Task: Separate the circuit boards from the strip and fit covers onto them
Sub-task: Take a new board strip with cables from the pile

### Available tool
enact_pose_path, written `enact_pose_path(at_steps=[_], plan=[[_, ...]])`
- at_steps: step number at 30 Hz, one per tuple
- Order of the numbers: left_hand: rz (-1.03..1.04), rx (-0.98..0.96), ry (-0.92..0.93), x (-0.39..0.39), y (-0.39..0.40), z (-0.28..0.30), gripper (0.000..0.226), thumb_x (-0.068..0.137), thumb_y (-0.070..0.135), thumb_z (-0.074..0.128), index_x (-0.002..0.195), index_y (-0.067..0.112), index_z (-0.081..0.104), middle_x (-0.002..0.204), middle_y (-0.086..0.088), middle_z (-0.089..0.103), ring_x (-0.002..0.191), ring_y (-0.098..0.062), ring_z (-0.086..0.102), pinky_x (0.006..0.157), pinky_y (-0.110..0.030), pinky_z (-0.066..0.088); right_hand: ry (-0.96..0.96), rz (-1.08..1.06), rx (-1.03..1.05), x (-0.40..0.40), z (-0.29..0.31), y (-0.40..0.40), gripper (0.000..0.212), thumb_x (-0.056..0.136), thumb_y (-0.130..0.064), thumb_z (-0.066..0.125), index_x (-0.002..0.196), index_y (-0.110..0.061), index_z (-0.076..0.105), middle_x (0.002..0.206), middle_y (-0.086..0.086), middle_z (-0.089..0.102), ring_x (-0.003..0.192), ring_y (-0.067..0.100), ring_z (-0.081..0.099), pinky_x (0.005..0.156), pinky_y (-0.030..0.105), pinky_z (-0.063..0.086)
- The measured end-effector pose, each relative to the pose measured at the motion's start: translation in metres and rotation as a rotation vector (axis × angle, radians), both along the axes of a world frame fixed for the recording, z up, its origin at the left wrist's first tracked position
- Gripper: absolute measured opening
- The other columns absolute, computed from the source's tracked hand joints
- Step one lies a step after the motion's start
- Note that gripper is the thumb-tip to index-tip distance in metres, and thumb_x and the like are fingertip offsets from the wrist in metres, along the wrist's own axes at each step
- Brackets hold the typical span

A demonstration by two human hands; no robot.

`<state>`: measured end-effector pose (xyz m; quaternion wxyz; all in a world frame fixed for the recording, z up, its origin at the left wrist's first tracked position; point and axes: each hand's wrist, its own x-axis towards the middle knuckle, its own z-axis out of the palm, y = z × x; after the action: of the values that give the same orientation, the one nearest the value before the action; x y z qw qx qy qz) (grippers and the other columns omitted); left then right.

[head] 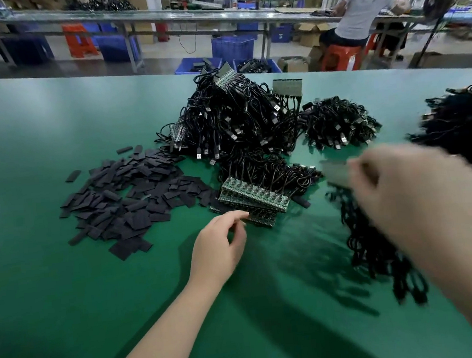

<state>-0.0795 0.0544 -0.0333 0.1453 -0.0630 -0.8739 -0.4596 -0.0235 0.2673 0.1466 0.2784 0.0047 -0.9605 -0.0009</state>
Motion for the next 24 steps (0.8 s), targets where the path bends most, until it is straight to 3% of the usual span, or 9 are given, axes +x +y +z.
enact_pose_path(at_steps=[1,4,6,8,10,13,16,20,24], plan=[[0.023,0.021,-0.023,0.0,0.0,0.0,0.024,0.095,0.025,0.054,0.107,0.041,0.068,0.099,0.019,0.066,0.081,-0.001,0.06,0.068,-0.024,0.051,-0.052,0.02,0.001,0.011,-0.015,-0.011,0.037,0.097,-0.033,0.051,0.067,-0.014,0.058,0.053,-0.001,0.044,0.035,0.012,0.033,0.04,0.015,0.028],[0.048,0.087,-0.028,0.0,-0.002,-0.003,0.02,0.095,0.038,0.051,0.095,0.054,0.063,0.09,0.023,0.066,0.077,0.003,0.06,0.061,-0.013,0.043,-0.134,0.169,-0.101,0.031,-0.058,-0.053,0.031,0.086,-0.032,0.071,0.062,-0.017,0.057,0.055,0.001,0.057,0.035,0.023,0.051,0.038,0.023,0.037],[0.049,0.163,-0.016,0.001,-0.004,-0.003,0.02,0.096,0.044,0.045,0.094,0.049,0.065,0.079,0.019,0.066,0.057,-0.001,0.054,0.049,-0.016,0.039,-0.158,0.244,-0.055,0.034,-0.083,-0.079,0.033,0.078,-0.041,0.078,0.064,-0.017,0.061,0.06,0.002,0.061,0.041,0.023,0.058,0.039,0.024,0.036],[0.087,0.226,-0.011,-0.001,-0.007,-0.004,0.025,0.099,0.039,0.043,0.092,0.043,0.067,0.074,0.014,0.065,0.045,-0.009,0.045,0.043,-0.027,0.038,-0.42,0.289,-0.073,0.033,-0.104,-0.102,0.047,0.087,-0.065,0.056,0.087,-0.018,0.062,0.087,0.001,0.063,0.075,0.023,0.066,0.056,0.03,0.041],[0.115,0.274,-0.013,-0.003,-0.008,-0.002,0.027,0.102,0.032,0.044,0.09,0.04,0.067,0.073,0.012,0.065,0.052,-0.023,0.05,0.05,-0.038,0.043,-0.648,0.305,-0.148,0.025,-0.121,-0.107,0.062,0.086,-0.079,0.038,0.096,-0.022,0.061,0.097,-0.002,0.061,0.094,0.023,0.06,0.069,0.031,0.045],[0.114,0.303,-0.044,-0.002,-0.01,-0.001,0.027,0.1,0.034,0.044,0.089,0.04,0.067,0.074,0.011,0.065,0.06,-0.027,0.054,0.058,-0.038,0.045,-0.585,0.316,-0.216,-0.002,-0.123,-0.089,0.057,0.086,-0.076,0.044,0.112,-0.028,0.062,0.111,-0.004,0.063,0.108,0.023,0.056,0.088,0.037,0.05],[0.052,0.266,-0.059,0.0,-0.009,-0.002,0.025,0.1,0.038,0.043,0.095,0.039,0.068,0.076,0.014,0.066,0.05,-0.022,0.048,0.046,-0.036,0.039,-0.695,0.198,-0.134,-0.037,-0.122,-0.061,0.071,0.084,-0.071,0.055,0.138,-0.024,0.049,0.134,0.002,0.055,0.125,0.027,0.05,0.102,0.041,0.041],[-0.017,0.225,-0.08,0.001,-0.01,-0.003,0.017,0.098,0.038,0.05,0.098,0.044,0.066,0.076,0.011,0.067,0.043,-0.006,0.04,0.042,-0.027,0.034,-0.824,0.137,-0.068,-0.062,-0.129,-0.051,0.083,0.075,-0.077,0.061,0.136,-0.022,0.048,0.131,0.002,0.055,0.122,0.026,0.052,0.097,0.043,0.036],[-0.061,0.143,-0.12,0.003,-0.009,-0.002,0.02,0.093,0.037,0.056,0.107,0.052,0.057,0.083,0.014,0.064,0.061,-0.011,0.055,0.058,-0.038,0.05,-0.924,0.136,-0.193,-0.072,-0.123,-0.049,0.085,0.067,-0.074,0.071,0.13,-0.023,0.047,0.118,-0.004,0.06,0.113,0.023,0.056,0.087,0.041,0.029]])
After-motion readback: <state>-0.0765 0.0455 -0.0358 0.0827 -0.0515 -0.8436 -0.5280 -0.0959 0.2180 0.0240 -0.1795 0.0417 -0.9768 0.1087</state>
